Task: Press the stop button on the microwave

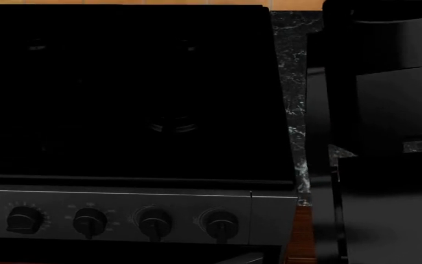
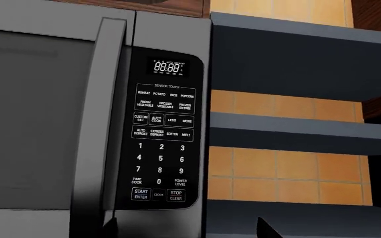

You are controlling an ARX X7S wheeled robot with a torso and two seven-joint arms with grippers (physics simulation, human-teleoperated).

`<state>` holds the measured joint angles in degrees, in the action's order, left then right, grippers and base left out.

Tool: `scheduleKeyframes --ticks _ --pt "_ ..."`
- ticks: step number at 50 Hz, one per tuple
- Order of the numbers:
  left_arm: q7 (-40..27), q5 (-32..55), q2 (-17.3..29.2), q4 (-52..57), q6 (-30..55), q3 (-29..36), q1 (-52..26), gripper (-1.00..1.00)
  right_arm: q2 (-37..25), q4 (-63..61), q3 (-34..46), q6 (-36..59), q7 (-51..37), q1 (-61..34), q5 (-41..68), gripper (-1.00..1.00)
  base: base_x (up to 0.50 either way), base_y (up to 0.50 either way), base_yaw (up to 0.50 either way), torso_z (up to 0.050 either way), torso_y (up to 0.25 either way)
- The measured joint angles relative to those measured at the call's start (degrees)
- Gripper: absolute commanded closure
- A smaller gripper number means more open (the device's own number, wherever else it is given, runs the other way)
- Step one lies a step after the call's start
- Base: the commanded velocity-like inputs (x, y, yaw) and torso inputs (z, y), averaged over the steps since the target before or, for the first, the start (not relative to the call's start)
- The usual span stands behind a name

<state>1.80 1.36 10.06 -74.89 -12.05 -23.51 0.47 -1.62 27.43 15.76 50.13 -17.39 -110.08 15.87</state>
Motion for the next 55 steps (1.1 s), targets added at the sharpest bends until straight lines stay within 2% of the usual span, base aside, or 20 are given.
scheduleKeyframes --ticks 11,20,24,32,43,55 --pt "0.0 0.0 -0.02 -0.07 0.0 -0.01 0.05 -1.0 0.76 7.24 1.12 -4.63 -1.11 -6.79 3.1 -1.0 0.0 0.0 0.0 0.05 0.094" --pt "-0.01 0.0 -0.04 -0.1 0.02 -0.06 0.2 -1.0 0.91 12.69 4.35 -9.03 -1.42 -9.64 6.81 -1.0 0.5 0.0 0.0 0.05 0.105" --pt "-0.01 0.0 -0.03 -0.1 0.01 -0.04 0.15 -1.0 0.8 13.83 5.6 -10.1 -1.77 -10.01 8.06 -1.0 0.5 0.0 0.0 0.05 0.104" --pt "0.01 0.0 -0.01 0.02 0.0 0.03 -0.06 -1.0 0.47 14.23 7.7 -10.83 -3.12 -9.83 9.77 -1.0 0.0 0.0 0.0 0.05 0.105" --pt "-0.01 0.0 -0.03 -0.1 0.01 -0.04 0.15 -1.0 0.03 13.81 9.49 -11.51 -3.4 -9.23 11.76 -1.0 0.48 0.0 0.0 0.05 0.105" --pt "0.0 0.0 -0.01 -0.02 0.0 0.02 -0.02 -1.0 -0.46 13.53 10.86 -12.17 -4.75 -8.4 12.75 -1.0 0.01 0.03 0.0 0.05 0.105"
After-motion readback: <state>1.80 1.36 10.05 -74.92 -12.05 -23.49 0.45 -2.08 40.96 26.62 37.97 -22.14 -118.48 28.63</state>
